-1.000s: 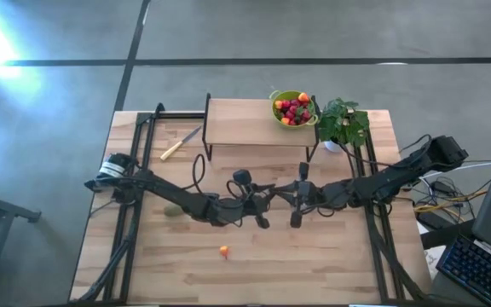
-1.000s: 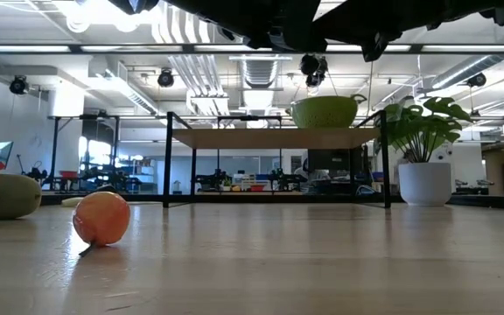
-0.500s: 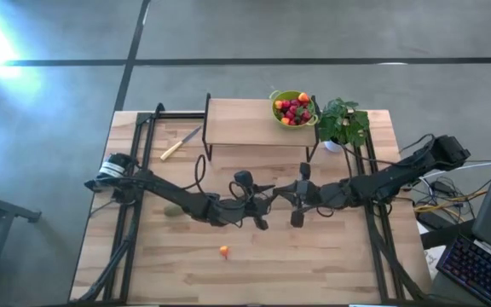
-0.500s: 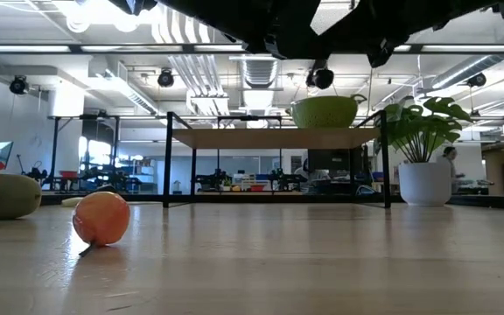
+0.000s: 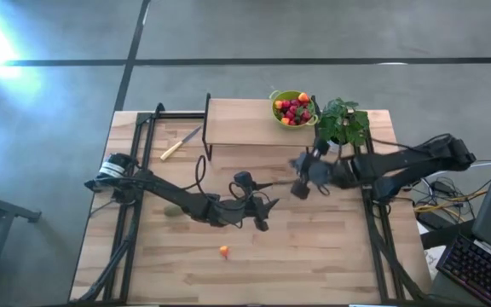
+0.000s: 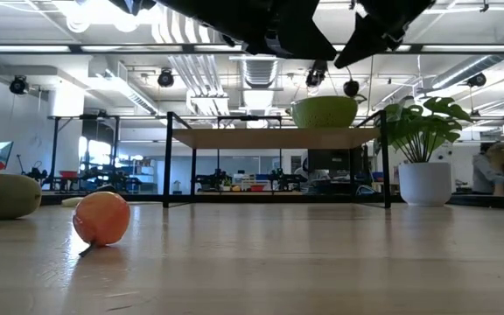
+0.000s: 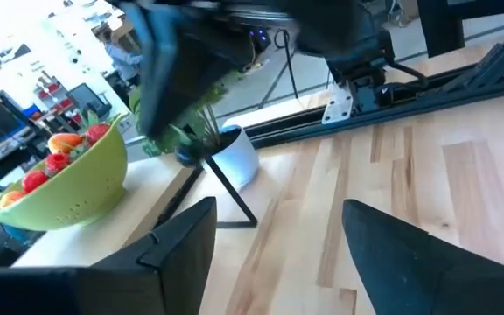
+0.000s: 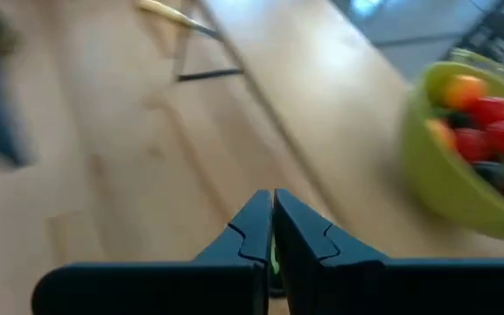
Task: Build produce basket
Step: Put the black cherry into the green basket
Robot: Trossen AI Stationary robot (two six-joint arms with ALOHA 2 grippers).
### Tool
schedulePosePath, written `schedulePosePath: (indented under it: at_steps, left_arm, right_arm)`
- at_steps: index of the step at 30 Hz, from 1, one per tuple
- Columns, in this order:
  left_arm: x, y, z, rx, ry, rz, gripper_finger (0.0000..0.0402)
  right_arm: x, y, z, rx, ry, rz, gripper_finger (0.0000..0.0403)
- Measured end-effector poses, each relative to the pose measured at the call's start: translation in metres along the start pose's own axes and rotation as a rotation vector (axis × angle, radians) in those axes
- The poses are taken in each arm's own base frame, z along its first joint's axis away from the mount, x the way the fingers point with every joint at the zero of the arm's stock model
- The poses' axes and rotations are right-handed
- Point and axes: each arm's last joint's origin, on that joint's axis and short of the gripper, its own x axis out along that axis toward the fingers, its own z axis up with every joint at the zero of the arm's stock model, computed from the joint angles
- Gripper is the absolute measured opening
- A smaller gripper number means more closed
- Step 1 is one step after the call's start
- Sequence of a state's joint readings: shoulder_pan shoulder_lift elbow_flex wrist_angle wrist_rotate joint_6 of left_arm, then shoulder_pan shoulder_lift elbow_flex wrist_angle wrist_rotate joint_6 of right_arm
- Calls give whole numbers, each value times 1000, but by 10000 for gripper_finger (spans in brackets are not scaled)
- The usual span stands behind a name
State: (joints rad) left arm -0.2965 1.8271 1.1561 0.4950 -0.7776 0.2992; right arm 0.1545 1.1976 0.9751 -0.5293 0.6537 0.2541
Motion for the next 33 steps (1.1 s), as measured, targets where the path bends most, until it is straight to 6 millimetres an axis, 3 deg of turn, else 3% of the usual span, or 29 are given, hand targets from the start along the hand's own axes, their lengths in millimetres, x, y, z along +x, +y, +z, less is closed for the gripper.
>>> schedulePosePath:
  at_steps: [9, 14, 22, 33]
  left_arm:
    - [0, -1, -5, -35, 39, -11, 253]
    - [0, -2, -6, -49, 48, -12, 251]
    - [0, -2, -6, -50, 48, -12, 250]
    - [0, -1, -6, -50, 48, -11, 250]
  right_arm:
    - [1, -52, 45, 37, -10, -32, 8]
    - [4, -80, 59, 79, -27, -59, 8]
    - [16, -114, 55, 119, 12, -160, 8]
    - [32, -143, 43, 186, 20, -134, 8]
